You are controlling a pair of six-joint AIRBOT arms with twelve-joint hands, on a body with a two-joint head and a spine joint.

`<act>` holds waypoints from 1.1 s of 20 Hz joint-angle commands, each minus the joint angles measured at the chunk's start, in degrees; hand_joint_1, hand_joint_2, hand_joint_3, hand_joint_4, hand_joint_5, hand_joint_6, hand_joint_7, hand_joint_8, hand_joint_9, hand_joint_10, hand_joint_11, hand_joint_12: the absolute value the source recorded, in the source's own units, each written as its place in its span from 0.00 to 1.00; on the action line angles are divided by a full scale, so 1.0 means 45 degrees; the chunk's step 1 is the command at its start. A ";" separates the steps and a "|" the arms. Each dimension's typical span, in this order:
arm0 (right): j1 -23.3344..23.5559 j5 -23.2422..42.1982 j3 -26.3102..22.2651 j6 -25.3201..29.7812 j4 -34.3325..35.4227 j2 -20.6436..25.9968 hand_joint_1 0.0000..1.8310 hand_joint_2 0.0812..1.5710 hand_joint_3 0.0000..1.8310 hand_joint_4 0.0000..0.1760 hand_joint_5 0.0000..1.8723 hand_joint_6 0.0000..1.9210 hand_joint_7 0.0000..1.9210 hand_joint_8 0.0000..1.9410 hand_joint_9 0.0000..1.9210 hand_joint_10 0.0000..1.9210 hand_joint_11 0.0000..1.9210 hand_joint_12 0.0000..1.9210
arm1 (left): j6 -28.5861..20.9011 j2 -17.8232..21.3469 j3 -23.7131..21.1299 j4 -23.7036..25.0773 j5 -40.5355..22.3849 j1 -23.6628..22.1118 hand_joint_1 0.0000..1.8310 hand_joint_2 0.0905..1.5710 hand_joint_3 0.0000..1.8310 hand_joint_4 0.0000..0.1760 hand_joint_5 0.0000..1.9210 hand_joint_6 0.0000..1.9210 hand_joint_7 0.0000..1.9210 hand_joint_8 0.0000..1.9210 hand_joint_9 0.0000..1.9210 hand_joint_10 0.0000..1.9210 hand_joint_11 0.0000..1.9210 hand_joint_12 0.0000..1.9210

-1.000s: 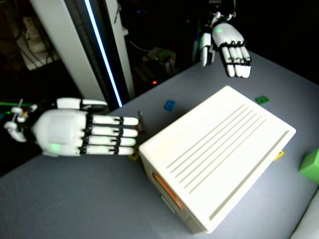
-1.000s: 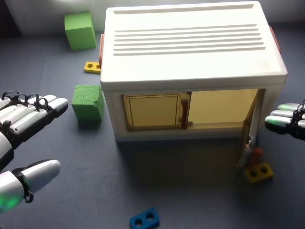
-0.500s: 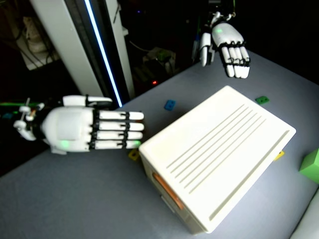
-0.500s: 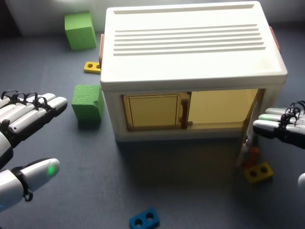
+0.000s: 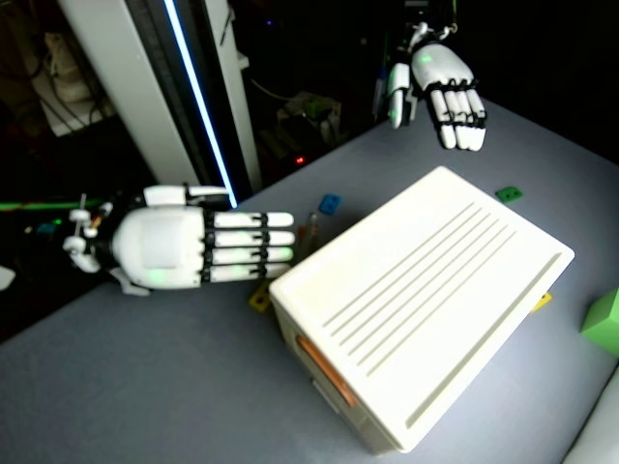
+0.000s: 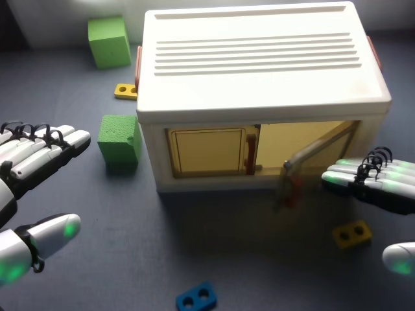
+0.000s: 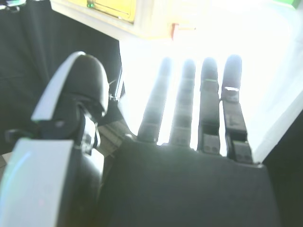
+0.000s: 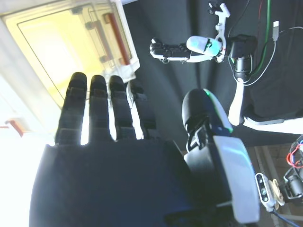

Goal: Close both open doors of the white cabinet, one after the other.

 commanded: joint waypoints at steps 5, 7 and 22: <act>0.0808 0.1368 0.0285 0.0125 0.0112 -0.0477 0.00 0.93 0.01 0.00 0.02 0.00 0.00 0.00 0.00 0.00 0.00 0.00 | -0.0026 0.0040 -0.0040 0.0027 -0.1585 -0.0061 0.00 0.90 0.00 0.00 0.04 0.00 0.05 0.00 0.08 0.00 0.00 0.39; 0.1028 0.1366 0.0354 0.0125 0.0043 -0.0603 0.00 0.93 0.00 0.00 0.02 0.00 0.00 0.00 0.00 0.00 0.00 0.00 | -0.0028 0.0027 -0.0044 0.0027 -0.1585 -0.0061 0.00 0.90 0.00 0.00 0.05 0.00 0.05 0.00 0.08 0.00 0.00 0.39; 0.0316 0.1618 0.0107 0.0908 0.0473 0.0006 0.00 0.91 0.00 0.16 0.02 0.00 0.01 0.00 0.00 0.00 0.01 0.00 | -0.0090 -0.0095 -0.0040 -0.0119 -0.1960 0.0084 0.00 0.92 0.00 0.00 0.04 0.00 0.05 0.00 0.08 0.00 0.00 0.38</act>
